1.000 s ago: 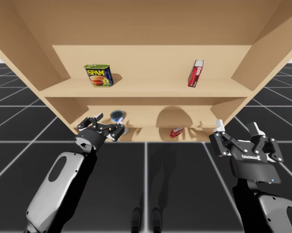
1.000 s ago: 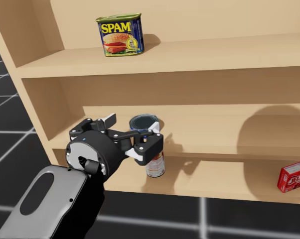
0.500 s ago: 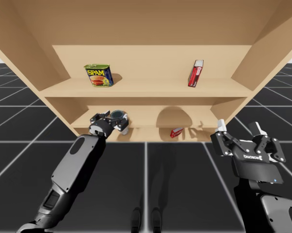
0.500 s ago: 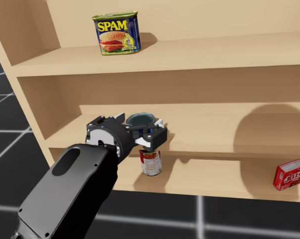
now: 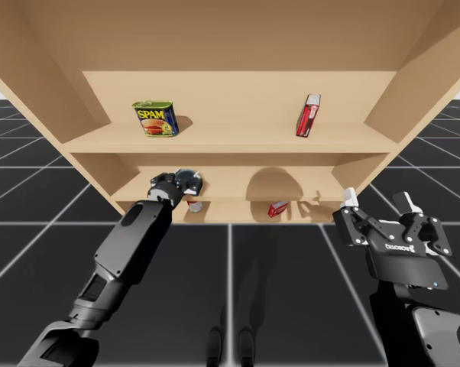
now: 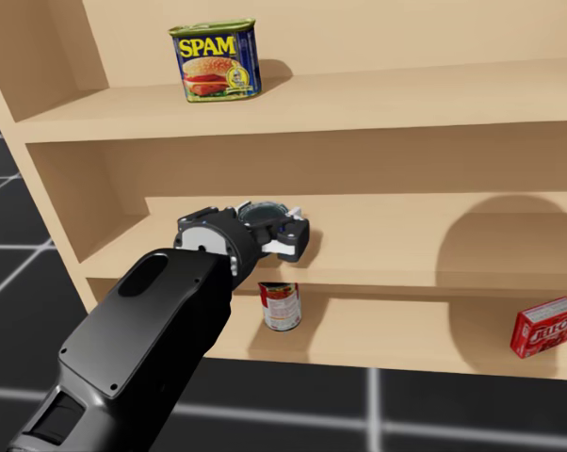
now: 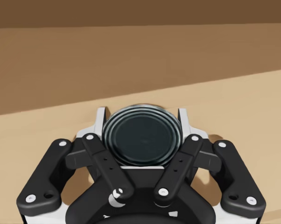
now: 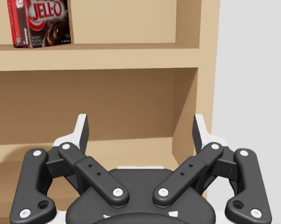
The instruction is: Retrieve the tuna can from the shelves.
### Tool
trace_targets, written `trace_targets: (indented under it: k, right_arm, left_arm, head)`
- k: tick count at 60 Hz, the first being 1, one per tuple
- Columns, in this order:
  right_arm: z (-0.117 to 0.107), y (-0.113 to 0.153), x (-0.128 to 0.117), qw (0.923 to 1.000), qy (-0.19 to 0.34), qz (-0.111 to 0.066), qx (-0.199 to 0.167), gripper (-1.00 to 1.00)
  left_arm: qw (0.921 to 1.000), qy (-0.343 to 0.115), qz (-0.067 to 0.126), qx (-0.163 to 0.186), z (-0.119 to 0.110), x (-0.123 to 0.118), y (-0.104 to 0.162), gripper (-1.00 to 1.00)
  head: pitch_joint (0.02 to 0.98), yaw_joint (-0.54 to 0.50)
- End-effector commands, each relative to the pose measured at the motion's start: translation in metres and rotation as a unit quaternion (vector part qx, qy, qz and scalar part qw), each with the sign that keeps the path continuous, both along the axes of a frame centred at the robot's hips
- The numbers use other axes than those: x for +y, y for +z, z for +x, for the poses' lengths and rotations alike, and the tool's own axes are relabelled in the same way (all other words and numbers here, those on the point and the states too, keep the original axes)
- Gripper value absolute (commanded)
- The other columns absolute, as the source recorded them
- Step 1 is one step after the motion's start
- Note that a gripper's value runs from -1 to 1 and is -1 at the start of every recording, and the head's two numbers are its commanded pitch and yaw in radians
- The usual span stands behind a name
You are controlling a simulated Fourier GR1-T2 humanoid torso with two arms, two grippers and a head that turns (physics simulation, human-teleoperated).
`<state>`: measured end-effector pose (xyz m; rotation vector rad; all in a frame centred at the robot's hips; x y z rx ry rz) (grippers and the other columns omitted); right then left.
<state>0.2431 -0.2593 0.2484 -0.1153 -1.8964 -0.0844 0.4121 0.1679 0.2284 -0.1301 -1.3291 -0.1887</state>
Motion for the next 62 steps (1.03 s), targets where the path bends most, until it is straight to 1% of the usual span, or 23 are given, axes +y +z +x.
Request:
trace_targets:
  k: [1, 8, 16, 27, 34, 38, 40, 43, 44, 46, 53, 60, 62]
  right_arm:
    - [0.0, 0.0, -0.001, 1.0, 0.0, 0.0, 0.0, -1.0]
    - [0.0, 0.0, -0.001, 1.0, -0.001, 0.0, 0.0, -1.0]
    - [0.0, 0.0, -0.001, 1.0, -0.001, 0.001, -0.001, -1.0]
    - [0.0, 0.001, -0.001, 1.0, -0.002, 0.001, -0.002, -1.0]
    - [0.0, 0.001, -0.001, 1.0, -0.002, 0.001, -0.002, -1.0]
    - [0.0, 0.001, -0.001, 1.0, -0.002, 0.001, -0.002, -1.0]
    - [0.0, 0.001, -0.001, 1.0, -0.002, 0.0, -0.002, -1.0]
    - [0.0, 0.001, -0.001, 1.0, -0.002, 0.0, -0.002, -1.0]
    - [0.0, 0.001, -0.001, 1.0, -0.002, 0.0, -0.002, -1.0]
    - [0.0, 0.001, -0.001, 1.0, -0.003, 0.0, -0.002, -1.0]
    - [0.0, 0.0, -0.001, 1.0, -0.003, 0.0, -0.002, -1.0]
    - [0.0, 0.0, -0.001, 1.0, -0.004, -0.001, -0.003, -1.0]
    - [0.0, 0.0, -0.001, 1.0, -0.004, -0.001, -0.003, -1.0]
  left_arm:
    - [0.9994, -0.02, 0.0, 0.029, -0.006, 0.004, -0.017, 1.0]
    - [0.9995, -0.025, -0.002, 0.02, -0.01, 0.003, -0.009, 1.0]
    - [0.9995, -0.031, -0.007, -0.002, -0.019, 0.004, 0.007, 1.0]
    - [0.999, -0.035, -0.004, -0.026, -0.033, 0.012, 0.024, 1.0]
    - [0.9986, -0.038, 0.001, -0.038, -0.05, 0.021, 0.033, 1.0]
    - [0.9984, -0.039, 0.001, -0.041, -0.059, 0.025, 0.036, 1.0]
    - [0.9983, -0.04, 0.005, -0.043, -0.066, 0.028, 0.038, 1.0]
    - [0.9982, -0.04, 0.005, -0.044, -0.072, 0.03, 0.039, 1.0]
    - [0.9981, -0.042, 0.008, -0.045, -0.077, 0.032, 0.04, 1.0]
    - [0.9981, -0.043, 0.011, -0.043, -0.08, 0.033, 0.041, 1.0]
    - [0.9978, -0.049, 0.017, -0.04, -0.096, 0.039, 0.046, 1.0]
    - [0.9971, -0.052, 0.026, -0.048, -0.117, 0.047, 0.055, 1.0]
    - [0.9972, -0.052, 0.024, -0.048, -0.121, 0.049, 0.056, 1.0]
  head:
    - [0.578, 0.19]
    - [0.576, 0.19]
    - [0.572, 0.19]
    - [0.569, 0.19]
    - [0.567, 0.19]
    - [0.566, 0.19]
    - [0.566, 0.19]
    - [0.567, 0.19]
    - [0.566, 0.19]
    - [0.565, 0.19]
    - [0.564, 0.19]
    - [0.566, 0.19]
    - [0.567, 0.19]
